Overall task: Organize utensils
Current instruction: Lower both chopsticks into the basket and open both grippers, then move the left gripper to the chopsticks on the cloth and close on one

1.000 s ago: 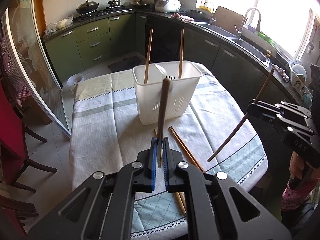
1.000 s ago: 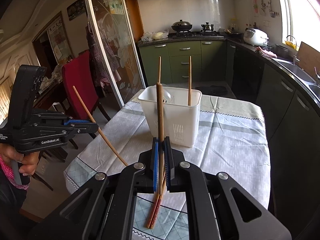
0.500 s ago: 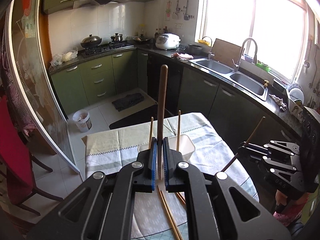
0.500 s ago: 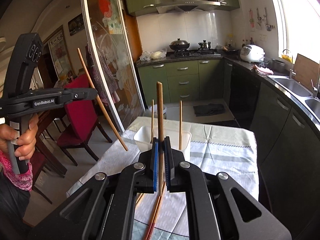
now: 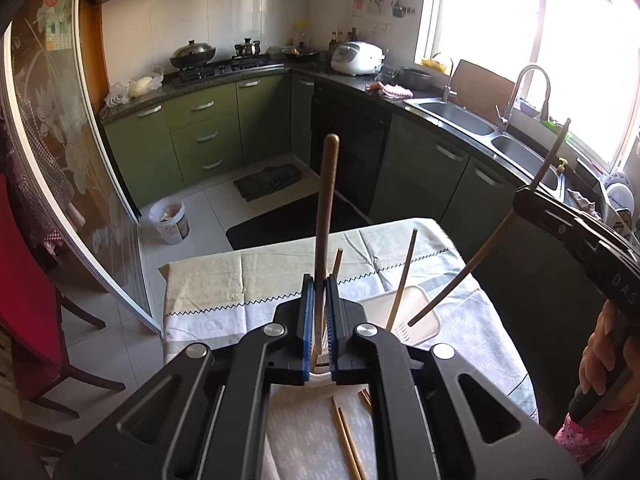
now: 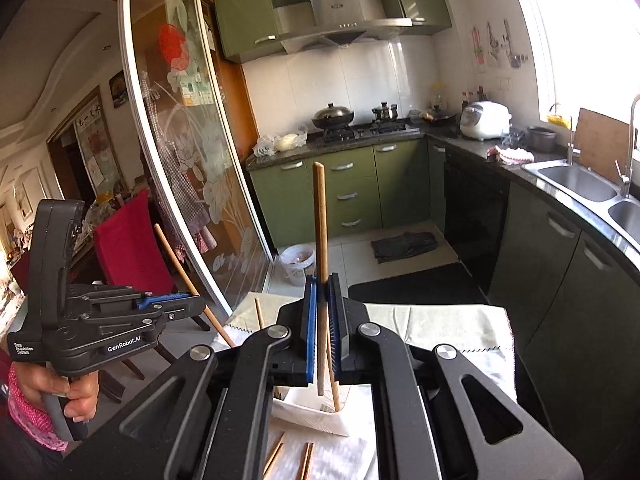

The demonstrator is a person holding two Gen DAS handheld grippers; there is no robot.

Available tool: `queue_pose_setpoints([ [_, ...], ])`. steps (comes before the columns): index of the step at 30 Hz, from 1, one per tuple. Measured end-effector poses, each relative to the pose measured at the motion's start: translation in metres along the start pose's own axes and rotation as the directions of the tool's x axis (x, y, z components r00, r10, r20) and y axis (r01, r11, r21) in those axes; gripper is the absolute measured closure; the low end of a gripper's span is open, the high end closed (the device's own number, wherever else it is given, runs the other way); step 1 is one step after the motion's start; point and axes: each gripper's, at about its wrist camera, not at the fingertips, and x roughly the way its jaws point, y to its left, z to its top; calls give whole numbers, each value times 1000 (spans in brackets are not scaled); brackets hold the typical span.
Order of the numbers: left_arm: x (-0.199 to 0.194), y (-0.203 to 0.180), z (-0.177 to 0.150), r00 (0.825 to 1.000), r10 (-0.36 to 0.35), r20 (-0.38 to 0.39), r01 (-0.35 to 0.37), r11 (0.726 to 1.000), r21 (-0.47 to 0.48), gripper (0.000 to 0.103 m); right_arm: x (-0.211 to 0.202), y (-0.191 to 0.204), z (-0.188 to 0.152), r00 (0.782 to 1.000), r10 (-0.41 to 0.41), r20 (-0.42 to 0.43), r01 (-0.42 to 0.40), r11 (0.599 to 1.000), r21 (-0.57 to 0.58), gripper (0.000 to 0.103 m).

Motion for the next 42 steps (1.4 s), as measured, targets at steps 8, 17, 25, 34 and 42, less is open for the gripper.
queue_pose_setpoints([
  [8, 42, 3, -22, 994, -14, -112, 15, 1000, 10, 97, 56, -7, -33, 989, 14, -144, -13, 1000, 9, 94],
  [17, 5, -3, -40, 995, -19, -98, 21, 1000, 14, 87, -10, -5, -54, 998, 40, -57, -40, 999, 5, 83],
  [25, 33, -19, -136, 932, -93, -350, 92, 996, -22, 69, -74, -18, -154, 994, 84, -76, -77, 993, 93, 78],
  [34, 100, -26, -209, 834, -137, -535, 87, 989, -118, 74, -68, -53, -238, 972, 176, -153, -124, 946, 300, 75],
  [42, 113, -26, -205, 841, -49, -538, 18, 998, -62, 81, -74, -66, -243, 969, 206, -136, -150, 929, 338, 75],
])
